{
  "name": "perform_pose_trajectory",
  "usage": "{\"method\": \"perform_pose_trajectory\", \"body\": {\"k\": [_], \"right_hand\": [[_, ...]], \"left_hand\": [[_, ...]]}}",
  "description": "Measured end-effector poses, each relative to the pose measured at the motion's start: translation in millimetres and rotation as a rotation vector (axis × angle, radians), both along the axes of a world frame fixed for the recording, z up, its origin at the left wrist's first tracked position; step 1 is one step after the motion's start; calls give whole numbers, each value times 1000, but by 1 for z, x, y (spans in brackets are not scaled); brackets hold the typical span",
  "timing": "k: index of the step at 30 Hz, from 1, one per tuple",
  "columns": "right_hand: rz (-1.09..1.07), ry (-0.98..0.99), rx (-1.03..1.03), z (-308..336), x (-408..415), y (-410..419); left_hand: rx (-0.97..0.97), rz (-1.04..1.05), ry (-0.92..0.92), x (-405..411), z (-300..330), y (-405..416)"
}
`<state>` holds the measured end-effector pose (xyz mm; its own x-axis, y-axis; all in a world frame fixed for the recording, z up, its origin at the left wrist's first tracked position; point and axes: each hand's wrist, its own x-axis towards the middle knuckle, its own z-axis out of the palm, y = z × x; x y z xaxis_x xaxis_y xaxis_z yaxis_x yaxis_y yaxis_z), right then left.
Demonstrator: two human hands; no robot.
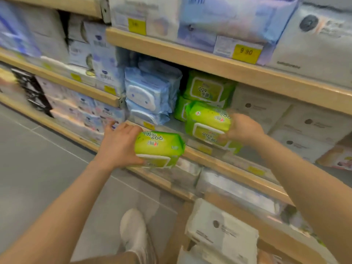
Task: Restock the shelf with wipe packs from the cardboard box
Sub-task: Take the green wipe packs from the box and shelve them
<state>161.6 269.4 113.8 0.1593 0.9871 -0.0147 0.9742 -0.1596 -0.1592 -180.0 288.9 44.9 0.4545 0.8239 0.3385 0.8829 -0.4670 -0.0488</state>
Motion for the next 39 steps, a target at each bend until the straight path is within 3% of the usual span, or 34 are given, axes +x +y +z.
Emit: {"method": "perform_pose_trajectory", "body": {"k": [7, 12, 16, 24, 26, 29, 33, 35, 39], "right_hand": [[87, -42, 13, -38, -33, 86], [102, 185, -73, -50, -41, 98], [115, 212, -57, -50, -45, 100], [148, -22, -78, -58, -51, 100], [198, -13, -1, -56, -52, 93], [304, 395, 168, -55, -58, 50], [290, 966, -48, -69, -62, -33], [244, 1090, -62, -85, -60, -54], [93, 1114, 70, -96, -50, -72]], "left_hand": [[-27, 45, -45, -14, -15, 19], [-71, 50, -89, -22, -17, 18], [-104, 52, -99, -21, -20, 17], [-171, 43, -103, -10, -19, 12], [-203, 29, -116, -5, -17, 9], [-272, 32, -138, 4, -14, 5], [-383, 6, -262, 22, -9, -5], [-426, -4, -309, 37, -4, -11], [-478, -26, -424, 64, 4, -24]]}}
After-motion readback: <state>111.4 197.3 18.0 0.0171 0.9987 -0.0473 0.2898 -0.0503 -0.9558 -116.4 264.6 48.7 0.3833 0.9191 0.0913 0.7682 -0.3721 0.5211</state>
